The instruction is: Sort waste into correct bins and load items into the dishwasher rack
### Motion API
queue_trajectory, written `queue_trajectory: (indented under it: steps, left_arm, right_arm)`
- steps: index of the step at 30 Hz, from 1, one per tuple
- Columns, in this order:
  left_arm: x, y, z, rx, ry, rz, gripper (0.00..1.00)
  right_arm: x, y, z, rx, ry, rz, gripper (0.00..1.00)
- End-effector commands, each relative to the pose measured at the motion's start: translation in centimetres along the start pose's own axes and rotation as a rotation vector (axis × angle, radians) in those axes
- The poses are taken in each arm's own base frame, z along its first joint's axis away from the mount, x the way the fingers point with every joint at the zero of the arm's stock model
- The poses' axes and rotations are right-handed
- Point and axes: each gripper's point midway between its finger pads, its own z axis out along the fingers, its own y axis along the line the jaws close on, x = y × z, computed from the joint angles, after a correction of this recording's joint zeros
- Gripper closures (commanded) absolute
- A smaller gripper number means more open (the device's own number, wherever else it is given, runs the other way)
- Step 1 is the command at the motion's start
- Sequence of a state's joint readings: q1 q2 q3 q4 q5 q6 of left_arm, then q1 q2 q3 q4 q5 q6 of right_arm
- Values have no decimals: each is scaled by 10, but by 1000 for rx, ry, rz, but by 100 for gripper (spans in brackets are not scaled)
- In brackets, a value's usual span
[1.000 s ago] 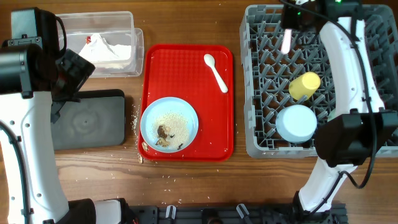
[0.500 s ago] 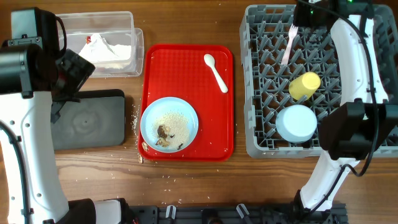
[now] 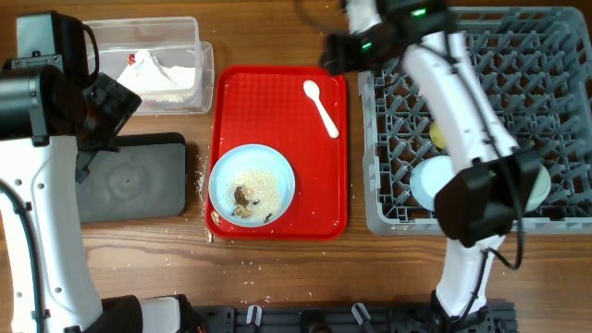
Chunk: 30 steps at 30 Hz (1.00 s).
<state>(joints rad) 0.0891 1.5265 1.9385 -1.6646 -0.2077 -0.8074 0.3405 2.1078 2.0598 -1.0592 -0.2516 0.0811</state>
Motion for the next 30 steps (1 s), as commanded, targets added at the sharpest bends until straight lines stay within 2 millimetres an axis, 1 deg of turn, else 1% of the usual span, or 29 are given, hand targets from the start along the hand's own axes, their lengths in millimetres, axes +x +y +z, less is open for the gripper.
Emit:
queue_trajectory:
  steps: [1,2,5,7,9,11,13,15,16,18,21,22,24,27,28,30]
  left_arm:
    - [-2,1,-1,2,-2,-23,0]
    - [-2,1,-1,2,-2,-23,0]
    - [-2,1,-1,2,-2,-23,0]
    - [-2,1,-1,2,-2,-23,0]
    - [-2,1,-1,2,-2,-23,0]
    - [-2,1,-1,2,-2,-23,0]
    - [-2,1,-1,2,-2,-23,0]
    - [-2,1,-1,2,-2,-23,0]
    - [-2,1,-1,2,-2,-23,0]
    - [-2,1,-1,2,-2,-23,0]
    - [-2,1,-1,2,-2,-23,0]
    - [-2,1,-1,2,-2,-23,0]
    - [-2,1,-1,2,-2,-23,0]
    - [-2,1,-1,2,-2,-23,0]
    - [-2,1,-1,2,-2,-23,0]
    - [-2,1,-1,2,-2,-23,0]
  right_arm:
    - [23,-13,54,190,91,-45,26]
    - [26,-15,68,246,100,-42,28]
    - [39,-29,98,358,137,-27,34]
    - [50,-32,114,349,179,-32,39]
    - [65,-26,134,276,244,-90,43]
    - [77,-22,147,224,292,-131,44]
    - [88,-26,158,229,329,-127,46]
    - [94,-28,164,231,345,-125,46]
    - [96,-29,166,232,350,-123,50]
    - [96,-29,167,233,350,-120,61]
    - [95,-29,167,237,344,-90,90]
    - [94,-29,167,240,340,-77,96]
    - [91,-28,164,242,331,-60,96]
    - [74,-24,145,243,294,-31,96]
    - [64,-23,133,242,268,-21,96]
    - [36,-25,95,239,177,-3,96]
